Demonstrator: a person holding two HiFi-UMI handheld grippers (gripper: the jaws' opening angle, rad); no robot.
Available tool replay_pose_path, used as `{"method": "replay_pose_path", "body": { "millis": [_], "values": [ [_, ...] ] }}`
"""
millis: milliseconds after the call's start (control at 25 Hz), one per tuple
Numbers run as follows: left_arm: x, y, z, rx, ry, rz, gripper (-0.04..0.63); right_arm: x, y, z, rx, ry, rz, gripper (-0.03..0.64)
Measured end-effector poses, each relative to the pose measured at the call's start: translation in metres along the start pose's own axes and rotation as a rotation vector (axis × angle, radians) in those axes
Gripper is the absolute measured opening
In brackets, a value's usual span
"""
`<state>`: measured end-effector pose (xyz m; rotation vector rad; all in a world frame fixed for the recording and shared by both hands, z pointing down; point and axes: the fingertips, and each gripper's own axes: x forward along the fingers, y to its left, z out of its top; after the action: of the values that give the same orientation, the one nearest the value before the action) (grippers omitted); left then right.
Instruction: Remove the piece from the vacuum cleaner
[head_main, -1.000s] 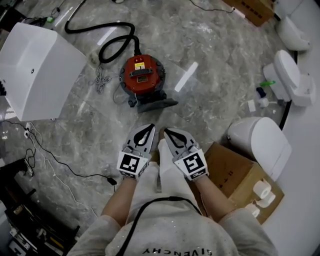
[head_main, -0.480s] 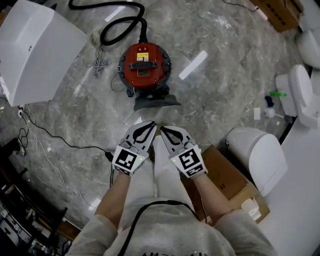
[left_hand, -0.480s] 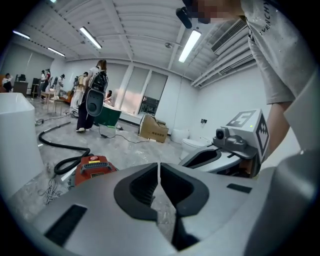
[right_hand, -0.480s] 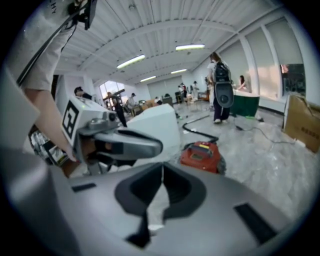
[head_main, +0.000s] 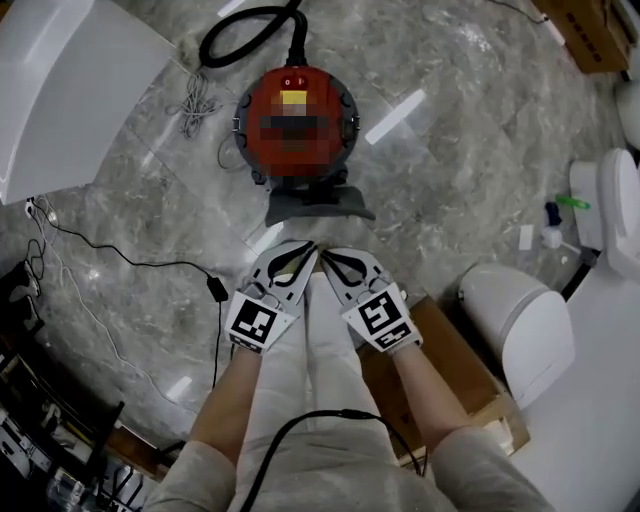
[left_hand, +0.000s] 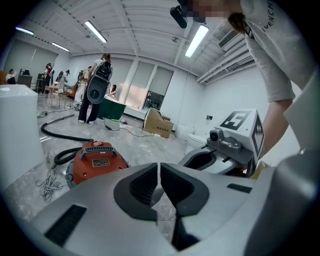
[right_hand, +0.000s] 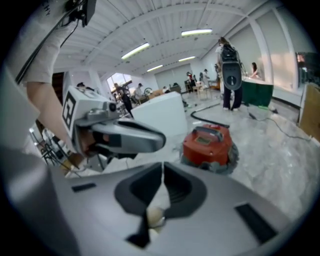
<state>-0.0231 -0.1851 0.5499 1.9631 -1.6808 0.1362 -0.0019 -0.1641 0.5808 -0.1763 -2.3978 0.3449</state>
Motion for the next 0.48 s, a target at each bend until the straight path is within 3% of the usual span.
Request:
{"method": "replay_pose_path", "body": {
  "millis": [280,480],
  "values": [
    [0.024,0.026,-0.044,0.093,0.055,-0.05,0.061,0.037,-0.028,-0.024,-0.015,0.059,-0.039,0.015],
    [0.029,0.053,-0.069,0.144,0.091,0.01,0.1,0.055,-0.049,-0.048,-0.09,0.13,-0.11,0.015]
  ]
}}
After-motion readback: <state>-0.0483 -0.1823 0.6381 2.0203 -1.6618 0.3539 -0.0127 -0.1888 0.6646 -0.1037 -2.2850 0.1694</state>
